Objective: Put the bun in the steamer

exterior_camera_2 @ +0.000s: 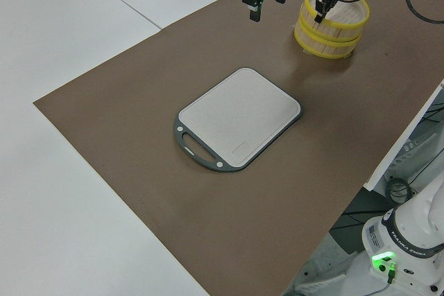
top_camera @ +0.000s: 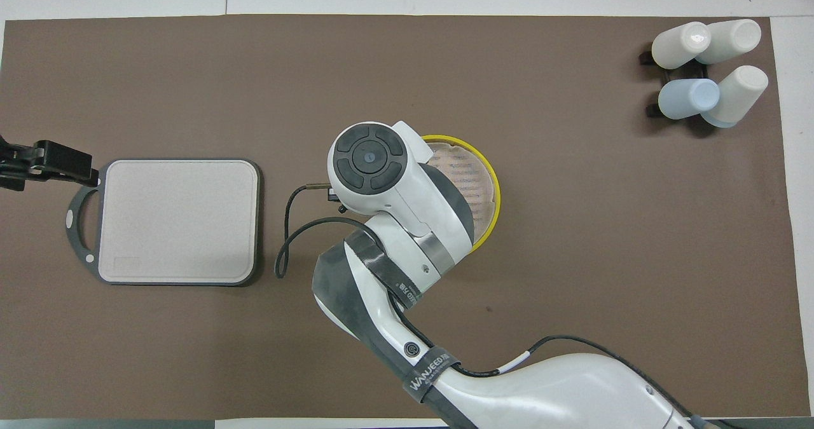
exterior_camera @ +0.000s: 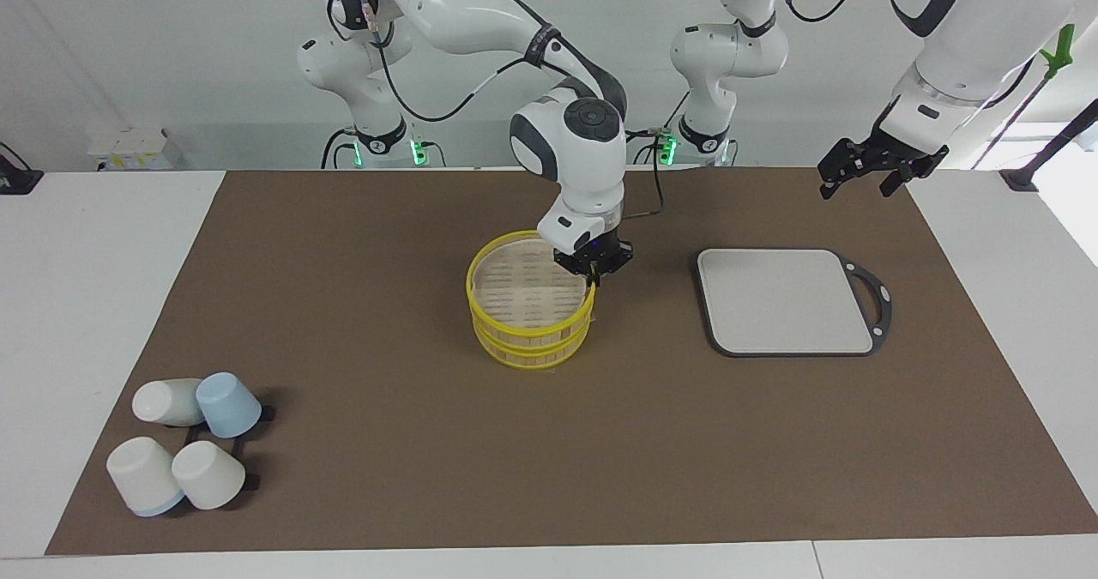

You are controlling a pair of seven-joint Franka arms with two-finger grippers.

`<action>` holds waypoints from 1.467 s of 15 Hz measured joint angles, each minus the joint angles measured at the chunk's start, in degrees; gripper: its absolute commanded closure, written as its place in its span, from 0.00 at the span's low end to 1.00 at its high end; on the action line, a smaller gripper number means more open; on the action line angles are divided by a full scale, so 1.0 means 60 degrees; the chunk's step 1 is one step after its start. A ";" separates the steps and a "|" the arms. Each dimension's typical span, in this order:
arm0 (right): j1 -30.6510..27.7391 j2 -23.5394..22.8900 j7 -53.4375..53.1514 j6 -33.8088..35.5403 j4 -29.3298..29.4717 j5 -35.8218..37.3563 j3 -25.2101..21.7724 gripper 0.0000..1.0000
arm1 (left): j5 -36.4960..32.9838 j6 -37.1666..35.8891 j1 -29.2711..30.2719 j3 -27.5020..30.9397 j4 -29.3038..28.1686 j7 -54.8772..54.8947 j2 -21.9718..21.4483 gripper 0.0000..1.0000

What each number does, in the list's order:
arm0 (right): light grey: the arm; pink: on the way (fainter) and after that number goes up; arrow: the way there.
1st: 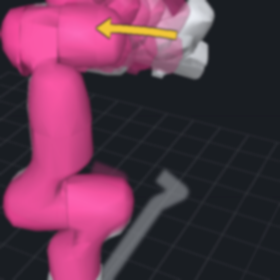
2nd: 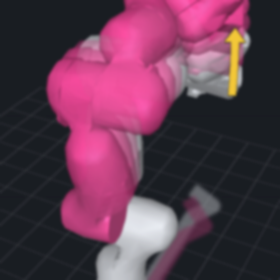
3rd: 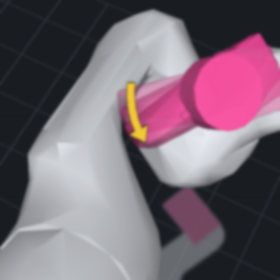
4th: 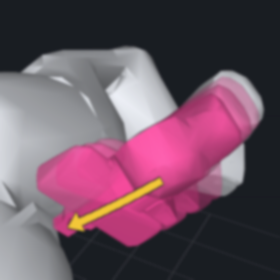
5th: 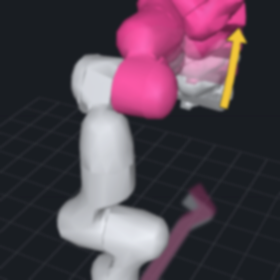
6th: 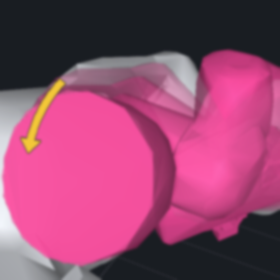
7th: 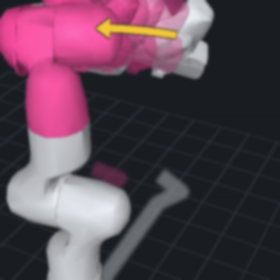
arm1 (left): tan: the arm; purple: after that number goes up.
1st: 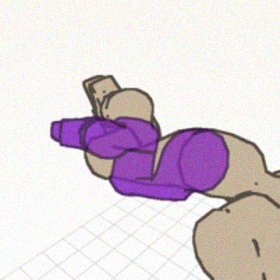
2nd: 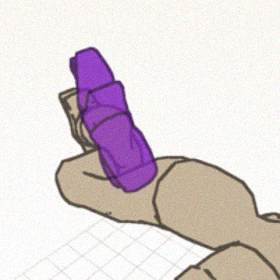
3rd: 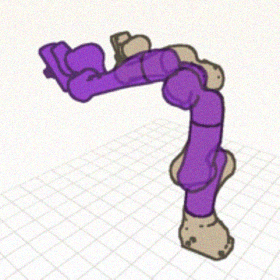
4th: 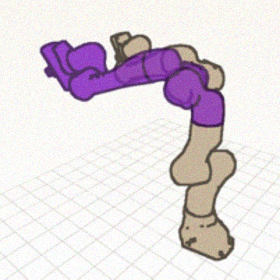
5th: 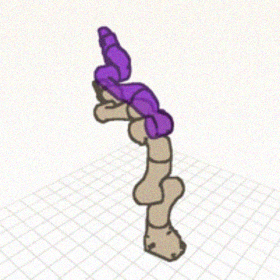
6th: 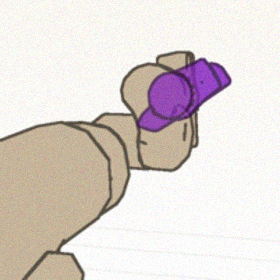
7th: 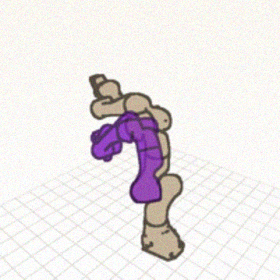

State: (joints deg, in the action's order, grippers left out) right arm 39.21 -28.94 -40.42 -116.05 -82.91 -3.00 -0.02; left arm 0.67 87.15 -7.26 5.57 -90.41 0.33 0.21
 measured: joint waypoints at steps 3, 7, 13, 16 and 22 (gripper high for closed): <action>-0.0002 0.0000 0.0000 -0.0048 -0.0052 0.0000 -0.0001 1.00 | 0.0000 0.0142 0.0000 0.0002 0.0000 0.0013 0.0000 0.00; -0.0014 0.0001 0.0000 -0.0085 -0.0075 -0.0001 -0.0004 0.01 | 0.0000 0.0162 0.0002 0.0001 0.0000 0.0033 -0.0026 0.00; -0.0026 0.0119 0.0000 -0.0060 0.0042 0.0007 -0.0048 0.00 | 0.0000 0.0167 0.0004 0.0009 -0.0006 0.0063 -0.0044 0.00; -0.0323 0.0571 0.0066 0.0327 0.0243 0.0154 -0.0139 0.00 | 0.0000 0.0170 0.0004 0.0009 -0.0011 0.0088 -0.0044 0.00; -0.2694 0.2061 0.2664 0.2232 0.0311 0.0305 -0.0205 0.00 | 0.0000 0.0171 0.0006 0.0036 -0.0027 0.0096 -0.0047 0.00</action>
State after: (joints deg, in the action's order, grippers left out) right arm 23.04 -16.58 -24.43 -102.66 -81.05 -1.17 -1.25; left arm 0.67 88.17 -7.22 5.78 -90.57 0.91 -0.07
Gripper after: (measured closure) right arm 0.000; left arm 0.000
